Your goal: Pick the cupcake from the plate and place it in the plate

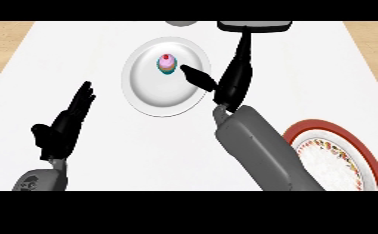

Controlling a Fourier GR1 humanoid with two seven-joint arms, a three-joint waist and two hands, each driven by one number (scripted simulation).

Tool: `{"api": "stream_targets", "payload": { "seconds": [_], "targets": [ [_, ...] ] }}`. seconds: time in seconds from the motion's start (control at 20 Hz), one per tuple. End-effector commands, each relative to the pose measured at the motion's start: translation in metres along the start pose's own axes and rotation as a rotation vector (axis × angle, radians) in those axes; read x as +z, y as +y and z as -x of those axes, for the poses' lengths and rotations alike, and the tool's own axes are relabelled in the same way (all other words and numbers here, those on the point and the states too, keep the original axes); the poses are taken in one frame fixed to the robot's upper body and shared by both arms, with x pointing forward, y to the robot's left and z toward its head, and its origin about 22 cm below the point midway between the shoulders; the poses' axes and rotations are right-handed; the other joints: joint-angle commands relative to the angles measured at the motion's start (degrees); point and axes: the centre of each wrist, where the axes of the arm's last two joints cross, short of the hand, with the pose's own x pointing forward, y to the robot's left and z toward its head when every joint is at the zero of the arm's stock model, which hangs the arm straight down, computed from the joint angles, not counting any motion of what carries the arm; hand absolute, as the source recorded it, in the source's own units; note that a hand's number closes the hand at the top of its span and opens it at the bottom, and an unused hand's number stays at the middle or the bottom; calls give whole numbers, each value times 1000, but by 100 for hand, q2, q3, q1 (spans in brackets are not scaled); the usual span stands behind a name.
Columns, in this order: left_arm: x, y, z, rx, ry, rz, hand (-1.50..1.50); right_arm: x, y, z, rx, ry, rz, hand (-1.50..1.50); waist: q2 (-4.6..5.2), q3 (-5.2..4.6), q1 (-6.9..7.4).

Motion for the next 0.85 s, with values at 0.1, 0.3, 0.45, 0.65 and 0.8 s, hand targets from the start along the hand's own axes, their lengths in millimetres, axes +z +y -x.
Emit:
{"api": "stream_targets", "payload": {
  "seconds": [0.1,0.3,0.45,0.65,0.8],
  "targets": [
    [15,6,6,-6,4,-14,0,32,-68,51,-47,-21,-35,-150,-7,4,-63],
    [3,-18,2,-3,-10,-6,0,31,-93,63,-54,-44,-74,-150,6,1,-55],
    [19,-12,2,-8,-1,-12,0,49,-107,85,-14,-50,-98,-150,-8,0,-37],
    [2,14,0,1,1,-4,0,30,-106,100,-3,-46,-108,-150,-4,-5,-44],
    [-14,10,0,10,4,-13,0,11,-121,116,5,-81,-68,-150,2,-4,-53]
  ]
}}
